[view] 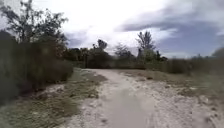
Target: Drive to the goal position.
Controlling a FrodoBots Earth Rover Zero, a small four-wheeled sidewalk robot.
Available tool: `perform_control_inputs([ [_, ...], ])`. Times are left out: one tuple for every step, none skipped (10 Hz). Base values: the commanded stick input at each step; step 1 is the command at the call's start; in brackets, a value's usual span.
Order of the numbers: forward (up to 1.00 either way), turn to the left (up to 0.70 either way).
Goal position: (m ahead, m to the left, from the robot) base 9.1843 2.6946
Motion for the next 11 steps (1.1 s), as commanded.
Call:
perform_control_inputs([
  [0.7, 0.0],
  [0.7, 0.0],
  [0.7, 0.0],
  [0.7, 0.0],
  [0.7, 0.0],
  [0.7, 0.0],
  [0.7, 0.0],
  [0.7, 0.0],
  [0.7, 0.0],
  [0.7, 0.0],
  [0.7, 0.0],
])
